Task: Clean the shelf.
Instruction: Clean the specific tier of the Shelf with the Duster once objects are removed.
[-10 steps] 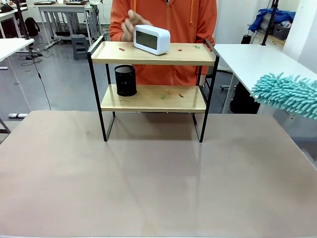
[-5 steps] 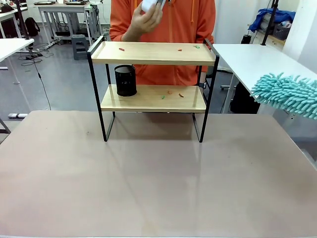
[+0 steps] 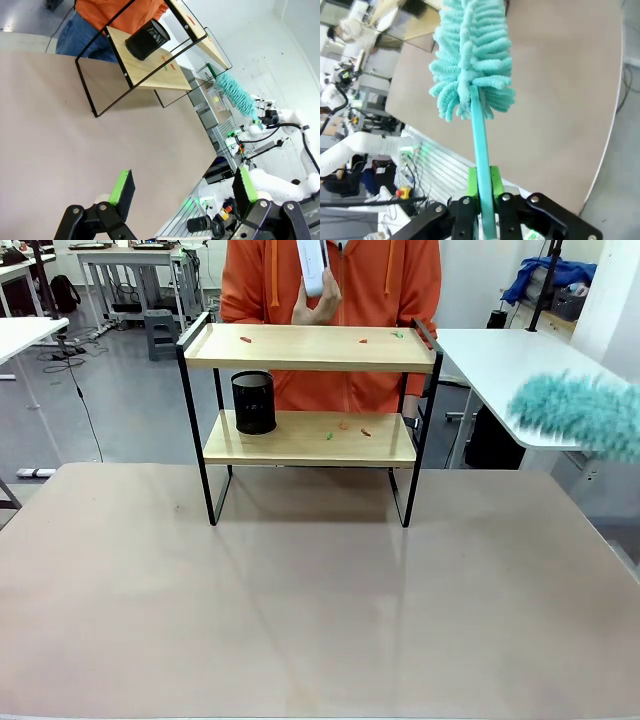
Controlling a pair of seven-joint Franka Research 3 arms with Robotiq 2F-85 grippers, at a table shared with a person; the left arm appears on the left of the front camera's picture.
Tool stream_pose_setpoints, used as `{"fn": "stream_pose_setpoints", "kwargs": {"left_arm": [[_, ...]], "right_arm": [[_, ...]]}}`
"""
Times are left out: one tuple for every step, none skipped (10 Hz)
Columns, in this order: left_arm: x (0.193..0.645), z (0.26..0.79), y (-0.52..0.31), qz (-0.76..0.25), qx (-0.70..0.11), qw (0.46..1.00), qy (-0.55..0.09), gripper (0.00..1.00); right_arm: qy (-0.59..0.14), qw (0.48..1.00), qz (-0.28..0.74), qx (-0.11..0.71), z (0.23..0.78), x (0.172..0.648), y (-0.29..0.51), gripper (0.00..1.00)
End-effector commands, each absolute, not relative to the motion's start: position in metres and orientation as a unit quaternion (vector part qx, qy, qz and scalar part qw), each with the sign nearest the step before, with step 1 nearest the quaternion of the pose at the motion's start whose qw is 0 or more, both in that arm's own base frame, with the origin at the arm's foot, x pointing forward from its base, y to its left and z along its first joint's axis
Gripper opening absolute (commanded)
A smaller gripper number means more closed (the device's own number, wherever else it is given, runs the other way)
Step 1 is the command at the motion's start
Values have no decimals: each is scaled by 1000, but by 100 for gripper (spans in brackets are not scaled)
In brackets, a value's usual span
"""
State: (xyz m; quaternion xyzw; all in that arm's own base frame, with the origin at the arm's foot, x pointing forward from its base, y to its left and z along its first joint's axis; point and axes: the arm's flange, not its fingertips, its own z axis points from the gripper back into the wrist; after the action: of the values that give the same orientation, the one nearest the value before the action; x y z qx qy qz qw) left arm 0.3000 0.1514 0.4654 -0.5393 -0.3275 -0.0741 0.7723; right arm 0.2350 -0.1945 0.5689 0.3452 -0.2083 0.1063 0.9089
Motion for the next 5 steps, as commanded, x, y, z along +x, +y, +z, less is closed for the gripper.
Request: {"fn": "stream_pose_setpoints", "kwargs": {"left_arm": [[301,466,150,-79,-543,764,-339,100],[301,466,150,-79,-543,764,-339,100],[301,466,150,-79,-543,764,-339,100],[301,466,150,-79,-543,764,-339,100],[301,466,150,-79,-543,764,-339,100]], "right_arm": [[-272,911,118,287,642,260,-138,12],[-288,913,133,257,668,276,-103,12],[-301,918,143,213,686,295,-57,12],[-309,916,160,200,691,304,-27,12],[-307,915,174,194,689,306,2,12]]}}
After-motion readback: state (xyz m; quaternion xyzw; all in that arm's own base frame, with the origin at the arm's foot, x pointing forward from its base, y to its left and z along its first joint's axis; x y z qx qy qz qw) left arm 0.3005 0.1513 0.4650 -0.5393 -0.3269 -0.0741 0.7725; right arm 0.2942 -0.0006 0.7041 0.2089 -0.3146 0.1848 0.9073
